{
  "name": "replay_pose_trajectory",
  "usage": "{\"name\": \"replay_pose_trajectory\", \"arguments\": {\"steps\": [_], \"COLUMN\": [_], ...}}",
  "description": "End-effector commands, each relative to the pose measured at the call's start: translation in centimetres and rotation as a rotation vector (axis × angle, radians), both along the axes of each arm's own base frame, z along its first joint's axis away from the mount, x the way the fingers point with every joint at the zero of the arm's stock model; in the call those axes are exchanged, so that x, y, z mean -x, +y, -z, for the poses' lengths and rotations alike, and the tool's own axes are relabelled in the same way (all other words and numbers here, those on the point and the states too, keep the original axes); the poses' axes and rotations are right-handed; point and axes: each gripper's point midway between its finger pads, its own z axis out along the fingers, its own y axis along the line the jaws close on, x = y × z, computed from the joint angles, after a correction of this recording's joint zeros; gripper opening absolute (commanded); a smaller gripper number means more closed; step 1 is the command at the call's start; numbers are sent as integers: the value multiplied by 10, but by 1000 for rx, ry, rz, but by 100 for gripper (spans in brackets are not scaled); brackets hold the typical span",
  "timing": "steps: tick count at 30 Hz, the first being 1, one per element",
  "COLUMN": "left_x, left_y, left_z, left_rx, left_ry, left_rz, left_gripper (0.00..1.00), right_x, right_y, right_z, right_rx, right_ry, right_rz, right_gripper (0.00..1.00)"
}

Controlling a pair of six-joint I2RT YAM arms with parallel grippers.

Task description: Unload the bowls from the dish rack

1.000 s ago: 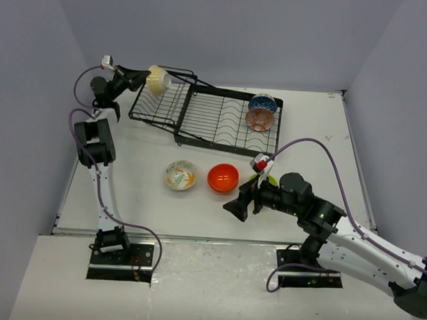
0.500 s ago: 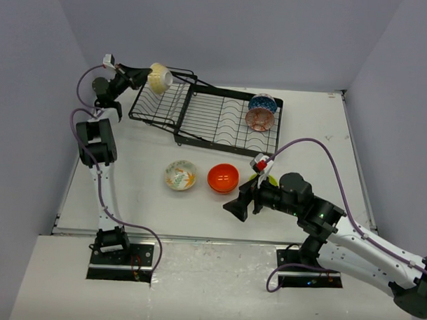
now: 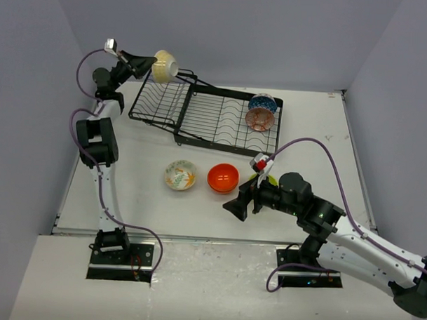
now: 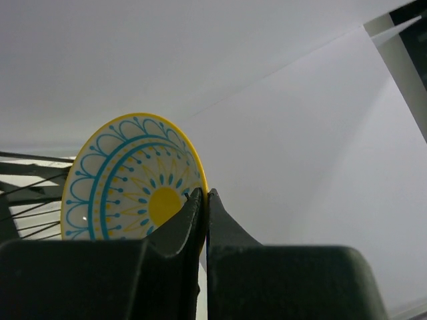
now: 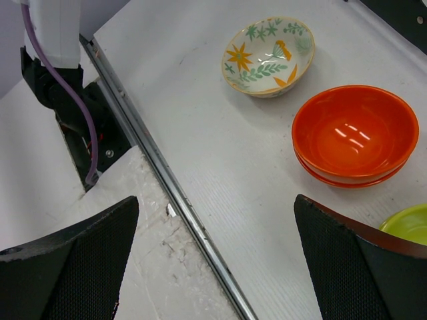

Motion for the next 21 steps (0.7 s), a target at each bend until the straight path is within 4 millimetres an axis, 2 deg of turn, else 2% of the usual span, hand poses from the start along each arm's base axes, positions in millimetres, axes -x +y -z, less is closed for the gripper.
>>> {"name": "replay_pose_trajectory", "arguments": {"steps": [1,2,3,4,5,6,7,9,10,11,12,13,14,15,16,19,20,21], "left_x": [59,65,79,82,97,103,106,133,136,155,162,164,181,185,201,223,239,246], "left_y": [-25,-29,-32,-34,-37,-38,-40,-43,-41,-44,-46,-45,-47,-47,-48,-50,-52,-53], "left_z": [-119,-124,-143,-138,-155,-157,-149,-166,-149,-162,-161,-143,-155,-152,-148,-140,-132,-130], "left_rx": [-105,-113,-124,-127,-128,-124,-114,-92,-66,-72,-75,-71,-80,-97,-100,-145,-176,-190], "left_ry": [-323,-333,-375,-361,-407,-409,-379,-420,-369,-412,-406,-353,-379,-376,-365,-379,-373,-367], "left_rz": [3,4,-1,-4,-3,-4,-1,5,-7,-12,-17,-32,-43,-60,-74,-124,-149,-170], "left_gripper": [0,0,0,0,0,0,0,0,0,0,0,0,0,0,0,0,0,0], "right_x": [-7,-6,-7,-7,-8,-8,-9,-10,-10,-10,-10,-9,-10,-9,-9,-9,-10,-10], "right_y": [2,1,1,0,0,-1,-1,-2,-2,-2,-2,-3,-3,-4,-5,-7,-7,-8], "right_z": [-25,-28,-29,-30,-30,-30,-30,-29,-30,-30,-31,-32,-32,-33,-34,-36,-36,-37], "right_rx": [-61,-74,-77,-82,-84,-84,-83,-82,-87,-92,-94,-100,-102,-108,-110,-116,-115,-119], "right_ry": [-64,-71,-75,-78,-81,-81,-82,-83,-84,-84,-86,-88,-91,-95,-98,-105,-104,-109], "right_rz": [23,25,29,34,39,42,45,51,53,57,57,56,60,60,65,71,74,75], "right_gripper": [99,99,99,99,99,99,99,99,99,99,99,99,99,99,99,99,99,99]}}
